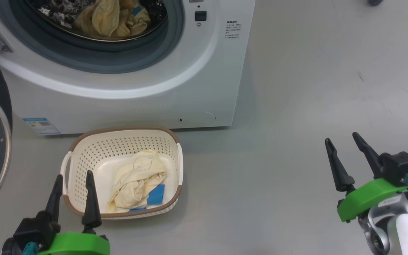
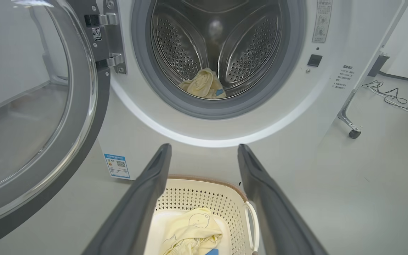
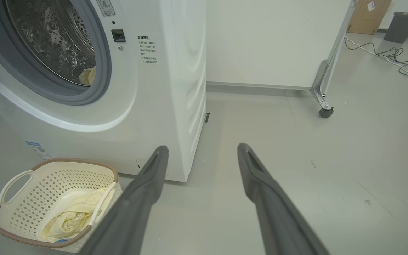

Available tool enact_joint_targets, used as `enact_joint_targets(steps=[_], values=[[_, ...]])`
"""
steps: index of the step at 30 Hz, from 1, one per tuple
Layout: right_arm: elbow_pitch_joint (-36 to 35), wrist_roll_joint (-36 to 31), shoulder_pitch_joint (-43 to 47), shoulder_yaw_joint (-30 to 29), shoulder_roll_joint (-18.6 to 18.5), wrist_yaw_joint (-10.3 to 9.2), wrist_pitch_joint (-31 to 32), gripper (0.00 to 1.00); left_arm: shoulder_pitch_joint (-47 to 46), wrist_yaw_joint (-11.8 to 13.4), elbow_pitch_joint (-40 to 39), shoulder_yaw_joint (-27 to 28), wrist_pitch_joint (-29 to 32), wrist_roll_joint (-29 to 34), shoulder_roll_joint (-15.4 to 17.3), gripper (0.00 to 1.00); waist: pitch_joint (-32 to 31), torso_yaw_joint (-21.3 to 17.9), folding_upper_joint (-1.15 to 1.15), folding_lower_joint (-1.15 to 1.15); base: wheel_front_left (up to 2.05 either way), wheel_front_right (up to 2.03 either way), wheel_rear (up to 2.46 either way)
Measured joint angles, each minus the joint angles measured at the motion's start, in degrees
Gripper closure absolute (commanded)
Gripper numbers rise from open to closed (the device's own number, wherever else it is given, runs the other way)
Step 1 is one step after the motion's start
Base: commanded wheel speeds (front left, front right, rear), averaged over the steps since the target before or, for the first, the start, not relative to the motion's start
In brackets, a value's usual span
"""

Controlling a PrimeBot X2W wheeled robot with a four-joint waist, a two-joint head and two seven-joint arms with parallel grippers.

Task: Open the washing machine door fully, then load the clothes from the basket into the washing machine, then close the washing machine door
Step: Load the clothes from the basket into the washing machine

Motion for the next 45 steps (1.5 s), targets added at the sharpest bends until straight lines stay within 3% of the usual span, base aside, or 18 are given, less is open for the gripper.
enact_joint_targets(steps=[17,45], values=[[-2.22,0.00,2.50,-0.24,0.01,0.00,1.68,0.00,0.02,-0.20,1.41,-2.08,0.02,0.44,-0.36,0.00,-3.32,1.57,0.00,0.00,0.00,0.00,0.00],[-3.80,0.67,2.55,0.44,0.01,0.00,1.65,0.00,-2.17,0.02,3.58,-2.52,0.08,-0.20,-0.27,0.00,-0.83,0.87,0.00,0.00,0.00,0.00,0.00]])
